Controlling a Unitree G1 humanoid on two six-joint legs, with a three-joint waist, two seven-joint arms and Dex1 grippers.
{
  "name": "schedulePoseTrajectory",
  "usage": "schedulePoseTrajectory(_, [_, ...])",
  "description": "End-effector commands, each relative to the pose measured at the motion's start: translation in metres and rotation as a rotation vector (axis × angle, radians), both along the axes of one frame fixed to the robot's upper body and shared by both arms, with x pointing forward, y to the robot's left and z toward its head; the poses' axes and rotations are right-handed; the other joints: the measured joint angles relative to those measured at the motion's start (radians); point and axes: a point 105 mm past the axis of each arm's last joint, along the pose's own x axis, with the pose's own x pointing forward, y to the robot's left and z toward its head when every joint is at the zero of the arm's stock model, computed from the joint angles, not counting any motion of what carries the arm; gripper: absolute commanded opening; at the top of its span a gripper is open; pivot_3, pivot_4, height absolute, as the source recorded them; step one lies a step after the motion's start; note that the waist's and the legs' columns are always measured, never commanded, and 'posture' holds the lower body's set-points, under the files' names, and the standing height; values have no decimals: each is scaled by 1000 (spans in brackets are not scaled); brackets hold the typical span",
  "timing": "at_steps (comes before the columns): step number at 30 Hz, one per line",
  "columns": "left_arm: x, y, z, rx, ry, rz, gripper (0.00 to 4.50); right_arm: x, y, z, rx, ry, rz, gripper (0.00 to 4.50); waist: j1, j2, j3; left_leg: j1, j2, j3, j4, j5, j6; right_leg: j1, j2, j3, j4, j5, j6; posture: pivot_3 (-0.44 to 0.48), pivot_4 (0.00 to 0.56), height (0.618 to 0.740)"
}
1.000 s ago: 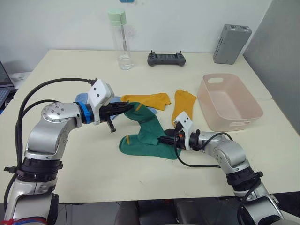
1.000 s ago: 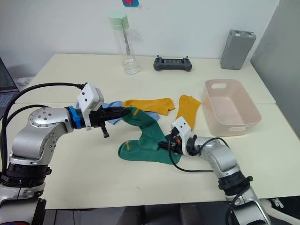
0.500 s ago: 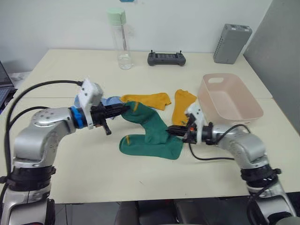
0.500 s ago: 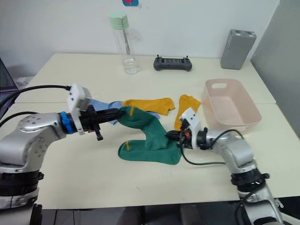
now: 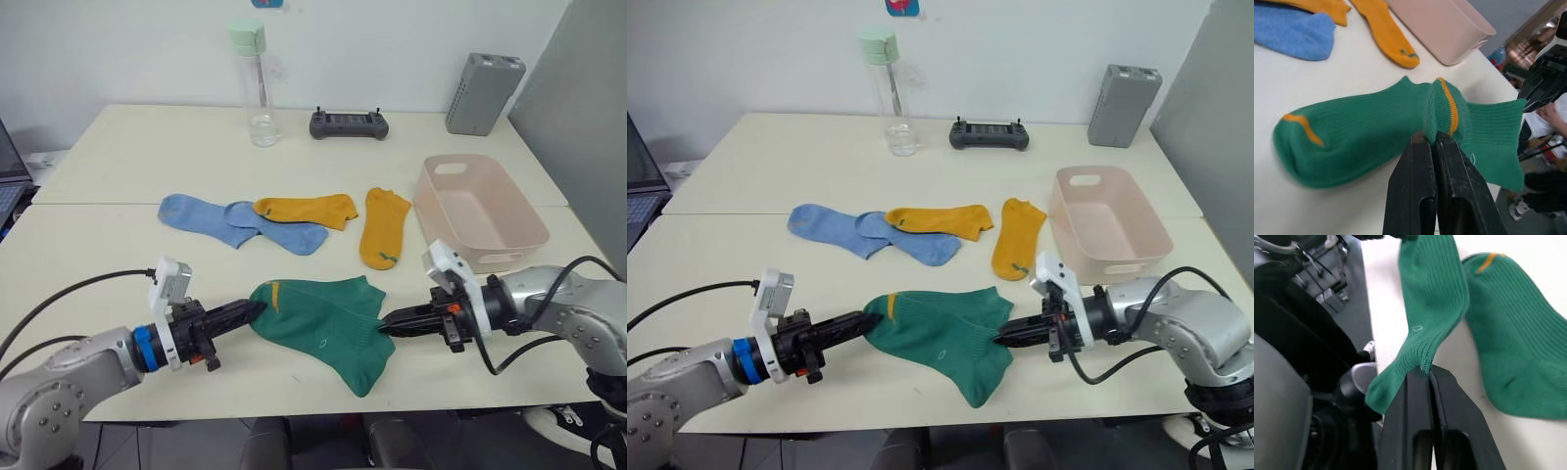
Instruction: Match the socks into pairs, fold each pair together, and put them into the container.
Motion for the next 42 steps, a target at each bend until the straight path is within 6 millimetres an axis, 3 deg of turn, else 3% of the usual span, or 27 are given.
schedulePoseTrajectory(1, [5,-2,-1,15,-57,37,0,16,-4,-3,-37,-85,-29,43,0,0,0,3,-1,1,0,0,0,1,-1,1,0,0,0,0,150,740])
schedulePoseTrajectory(9, [22,7,-11,76,-100,115,0,68,1,-14,-142,-238,-81,43,-10,0,0,9,-1,7,0,0,0,1,-1,7,-1,2,0,0,150,740])
schedulePoseTrajectory(14, [24,8,-14,78,-103,109,0,83,8,-15,-159,-292,-94,43,-8,0,0,7,-1,7,-1,0,0,2,-1,8,0,2,0,0,150,740])
schedulePoseTrajectory(18, [24,8,-20,90,-96,114,0,78,21,-13,-123,-275,-52,43,-6,0,0,4,-1,6,-5,-1,0,1,-1,6,0,4,0,0,150,740])
schedulePoseTrajectory(19, [24,8,-20,91,-96,114,0,79,20,-13,-117,-283,-62,242,-6,0,0,4,-1,6,-6,-1,0,1,-1,6,0,4,0,0,150,740])
schedulePoseTrajectory(23, [24,10,-19,96,-99,118,0,83,16,-7,-86,-300,-108,1339,-6,0,0,4,-1,5,-7,-1,0,1,0,5,0,3,-1,0,150,740])
schedulePoseTrajectory(28, [25,15,-18,104,-103,133,0,86,-1,12,-28,-318,-192,3070,-6,0,0,4,0,5,-4,-1,0,1,0,5,0,0,1,0,150,740])
schedulePoseTrajectory(32, [26,17,-17,109,-106,140,0,65,-15,12,-28,-291,-188,3070,0,0,0,4,-1,5,-2,-1,0,2,-1,6,0,0,0,0,150,740])
schedulePoseTrajectory(36, [27,18,-16,110,-106,137,0,43,-16,-11,-85,-251,-165,3070,-3,0,0,4,0,5,-3,-1,0,1,-1,6,0,-1,0,0,150,740])
schedulePoseTrajectory(42, [30,16,-14,109,-110,125,0,44,-2,-22,-57,-237,-220,3070,-11,0,0,6,0,6,-2,-1,0,1,0,8,0,1,0,0,150,740])
